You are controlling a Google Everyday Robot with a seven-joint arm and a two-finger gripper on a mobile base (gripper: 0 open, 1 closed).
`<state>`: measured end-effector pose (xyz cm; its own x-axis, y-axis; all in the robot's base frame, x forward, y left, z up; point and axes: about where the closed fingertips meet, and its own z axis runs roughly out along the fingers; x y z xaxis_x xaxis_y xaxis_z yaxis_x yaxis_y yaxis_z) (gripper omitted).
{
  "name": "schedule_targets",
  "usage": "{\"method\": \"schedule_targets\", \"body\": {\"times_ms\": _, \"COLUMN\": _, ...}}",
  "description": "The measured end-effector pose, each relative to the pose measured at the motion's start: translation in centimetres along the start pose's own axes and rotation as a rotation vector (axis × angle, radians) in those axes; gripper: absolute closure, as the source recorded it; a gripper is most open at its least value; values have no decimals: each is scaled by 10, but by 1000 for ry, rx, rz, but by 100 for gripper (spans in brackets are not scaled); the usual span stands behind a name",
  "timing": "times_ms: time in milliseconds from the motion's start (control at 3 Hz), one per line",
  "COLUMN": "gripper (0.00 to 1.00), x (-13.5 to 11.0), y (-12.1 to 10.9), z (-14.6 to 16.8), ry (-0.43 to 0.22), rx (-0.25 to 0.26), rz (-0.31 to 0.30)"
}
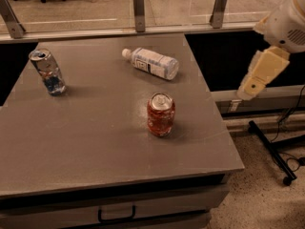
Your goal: Move blue plastic bottle near coke can
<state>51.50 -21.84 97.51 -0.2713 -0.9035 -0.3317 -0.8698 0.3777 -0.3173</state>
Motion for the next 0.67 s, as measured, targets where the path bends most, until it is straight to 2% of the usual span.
{"method": "schedule_targets", "body": {"times_ms": 333, "gripper": 0, "x": -11, "y": -53, "z": 25, "ry": -50, "rx": 46, "rz": 65}}
{"method": "schedule_targets", "body": {"times_ms": 667, "gripper": 0, "x": -29, "y": -97, "z": 53, "ry": -96, "rx": 57, "rz": 157}}
